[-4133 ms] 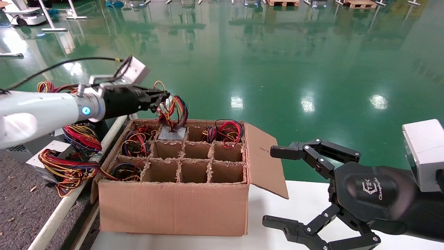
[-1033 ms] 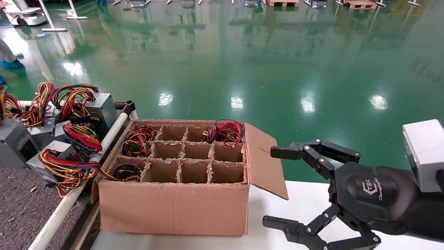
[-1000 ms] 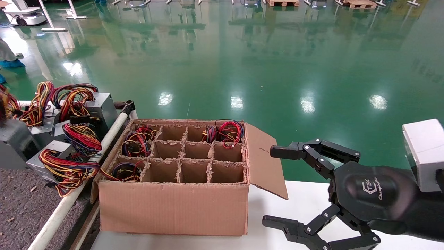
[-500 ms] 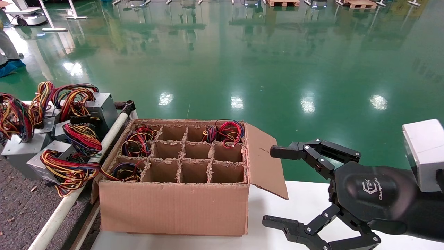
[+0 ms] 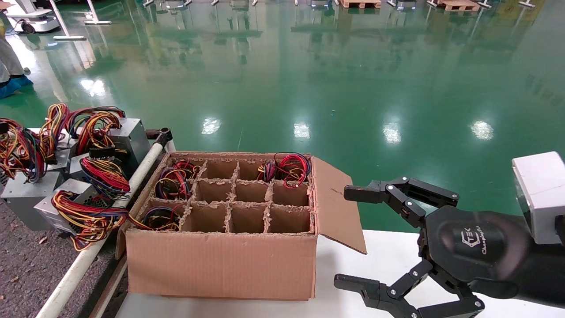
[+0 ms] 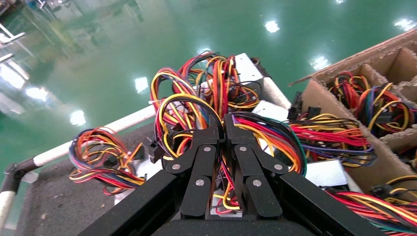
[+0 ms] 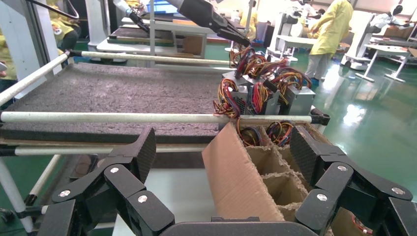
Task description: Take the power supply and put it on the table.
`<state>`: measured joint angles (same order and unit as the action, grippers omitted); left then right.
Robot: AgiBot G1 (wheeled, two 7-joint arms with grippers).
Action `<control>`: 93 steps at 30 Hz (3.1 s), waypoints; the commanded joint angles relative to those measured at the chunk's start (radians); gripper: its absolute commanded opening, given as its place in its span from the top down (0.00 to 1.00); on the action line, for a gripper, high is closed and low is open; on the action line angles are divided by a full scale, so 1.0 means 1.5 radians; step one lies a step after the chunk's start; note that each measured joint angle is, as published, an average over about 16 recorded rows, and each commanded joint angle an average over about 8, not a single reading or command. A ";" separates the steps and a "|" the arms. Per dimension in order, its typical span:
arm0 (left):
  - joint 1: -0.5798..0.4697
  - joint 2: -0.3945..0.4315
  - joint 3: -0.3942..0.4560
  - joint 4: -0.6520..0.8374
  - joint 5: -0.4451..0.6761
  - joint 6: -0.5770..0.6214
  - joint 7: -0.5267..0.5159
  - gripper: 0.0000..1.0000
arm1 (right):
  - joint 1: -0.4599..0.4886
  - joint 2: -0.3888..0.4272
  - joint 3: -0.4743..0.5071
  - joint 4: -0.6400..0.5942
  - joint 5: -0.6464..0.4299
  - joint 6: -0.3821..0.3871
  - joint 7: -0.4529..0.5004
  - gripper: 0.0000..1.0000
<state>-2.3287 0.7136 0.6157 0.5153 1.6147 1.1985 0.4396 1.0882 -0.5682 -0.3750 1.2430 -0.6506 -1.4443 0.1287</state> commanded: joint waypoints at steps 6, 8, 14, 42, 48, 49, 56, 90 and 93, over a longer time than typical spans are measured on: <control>-0.004 0.002 0.000 0.010 -0.001 0.000 0.007 0.00 | 0.000 0.000 0.000 0.000 0.000 0.000 0.000 0.00; -0.004 0.002 0.000 0.008 -0.001 0.001 0.006 0.00 | 0.000 0.000 0.000 0.000 0.000 0.000 0.000 0.00; -0.004 0.001 0.000 0.004 -0.002 0.001 0.005 0.00 | 0.000 0.000 0.000 0.000 0.000 0.000 0.000 0.00; 0.047 0.053 -0.036 -0.118 -0.055 -0.108 0.241 0.00 | 0.000 0.000 0.000 0.000 0.000 0.000 0.000 0.00; 0.088 0.088 -0.072 -0.172 -0.108 -0.171 0.295 0.00 | 0.000 0.000 0.000 0.000 0.000 0.000 0.000 0.00; 0.096 0.095 -0.078 -0.184 -0.117 -0.181 0.303 0.00 | 0.000 0.000 0.000 0.000 0.000 0.000 0.000 0.00; 0.153 0.151 -0.123 -0.251 -0.179 -0.241 0.324 0.00 | 0.000 0.000 0.000 0.000 0.000 0.000 0.000 0.00; 0.285 0.255 -0.204 -0.413 -0.325 -0.296 0.011 0.00 | 0.000 0.000 0.000 0.000 0.000 0.000 0.000 0.00; 0.316 0.237 -0.205 -0.459 -0.341 -0.267 -0.014 0.00 | 0.000 0.000 0.000 0.000 0.000 0.000 0.000 0.00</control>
<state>-1.8541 1.0685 0.3080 -0.1726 1.1037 0.7975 0.4189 1.0879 -0.5680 -0.3752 1.2426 -0.6501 -1.4439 0.1285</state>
